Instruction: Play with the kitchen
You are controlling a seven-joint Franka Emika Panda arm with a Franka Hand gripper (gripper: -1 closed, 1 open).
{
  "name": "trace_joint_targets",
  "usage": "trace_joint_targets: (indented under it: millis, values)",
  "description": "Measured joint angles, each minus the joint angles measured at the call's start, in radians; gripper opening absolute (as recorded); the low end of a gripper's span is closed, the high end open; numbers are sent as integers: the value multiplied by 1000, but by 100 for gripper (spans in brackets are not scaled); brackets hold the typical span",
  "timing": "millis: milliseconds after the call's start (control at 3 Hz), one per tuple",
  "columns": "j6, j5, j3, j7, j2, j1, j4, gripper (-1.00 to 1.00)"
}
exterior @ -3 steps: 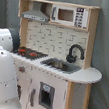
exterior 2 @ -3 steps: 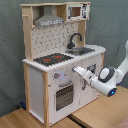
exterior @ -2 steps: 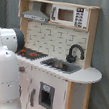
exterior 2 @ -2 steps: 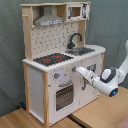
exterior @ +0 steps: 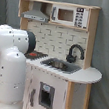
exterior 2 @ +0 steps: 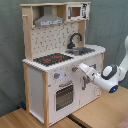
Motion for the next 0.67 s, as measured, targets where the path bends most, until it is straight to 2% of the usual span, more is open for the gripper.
trace_joint_targets:
  millis: [333,667]
  values:
    - [50,-57,-11,12,23,-67,-10,100]
    - [144,-88,-16,28,23,-86,-9,100]
